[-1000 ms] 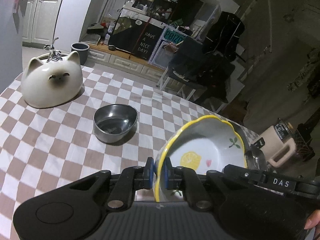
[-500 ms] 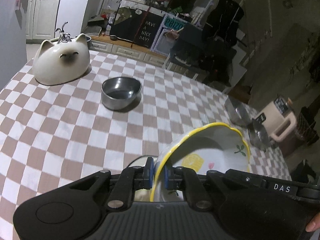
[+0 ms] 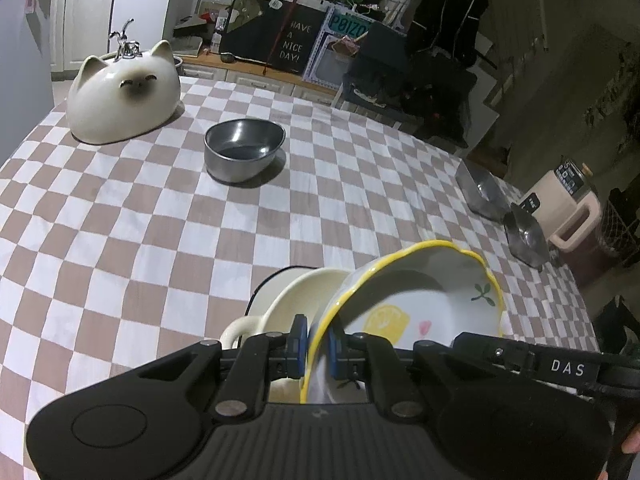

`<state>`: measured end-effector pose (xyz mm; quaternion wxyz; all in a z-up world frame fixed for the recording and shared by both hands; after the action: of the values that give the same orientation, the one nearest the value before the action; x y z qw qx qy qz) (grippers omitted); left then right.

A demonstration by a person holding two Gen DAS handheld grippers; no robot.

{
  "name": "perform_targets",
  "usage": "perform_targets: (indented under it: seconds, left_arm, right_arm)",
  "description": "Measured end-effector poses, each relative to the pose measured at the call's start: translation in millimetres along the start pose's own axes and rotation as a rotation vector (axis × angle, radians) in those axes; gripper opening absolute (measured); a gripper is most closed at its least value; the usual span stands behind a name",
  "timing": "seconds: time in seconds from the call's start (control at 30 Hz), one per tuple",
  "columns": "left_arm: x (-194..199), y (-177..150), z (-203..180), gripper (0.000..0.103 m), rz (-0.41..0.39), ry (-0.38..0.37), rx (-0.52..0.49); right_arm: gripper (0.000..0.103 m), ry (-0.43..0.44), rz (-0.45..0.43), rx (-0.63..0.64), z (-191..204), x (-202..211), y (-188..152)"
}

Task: Organize plates and bowls
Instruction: 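Lower the floral bowl with both grippers into the cream bowl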

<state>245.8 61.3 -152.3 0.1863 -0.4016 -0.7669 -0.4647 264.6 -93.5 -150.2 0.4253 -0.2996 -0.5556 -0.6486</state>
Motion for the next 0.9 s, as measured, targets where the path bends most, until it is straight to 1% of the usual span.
perform_targets:
  seconds: [0.23, 0.3, 0.47, 0.9]
  left_arm:
    - [-2, -3, 2, 0.011, 0.019, 0.008, 0.001]
    - [-4, -5, 2, 0.013, 0.031, 0.009, -0.002]
    - [-10, -10, 2, 0.013, 0.063, 0.021, -0.017]
    - [-15, -11, 8, 0.013, 0.07, 0.028, 0.0]
  right_arm:
    - [0.009, -0.007, 0.016, 0.015, 2, -1, -7]
    - [0.009, -0.011, 0.031, 0.014, 2, -4, -9]
    - [0.009, -0.035, 0.052, 0.029, 3, -10, -15]
    - [0.009, -0.051, 0.056, 0.04, 6, -16, -15]
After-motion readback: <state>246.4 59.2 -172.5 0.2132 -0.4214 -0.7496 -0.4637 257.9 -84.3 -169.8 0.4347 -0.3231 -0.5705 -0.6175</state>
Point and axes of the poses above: each gripper's, at about its wrist camera, not at the fingertips, and x roughly against the way its jaws point, z to its left, y to its top, the point moved 8 cm from there along -x, roughly the way its jaws point, and after that the axes turned 13 degrees about -y, right-handed, at the moved point
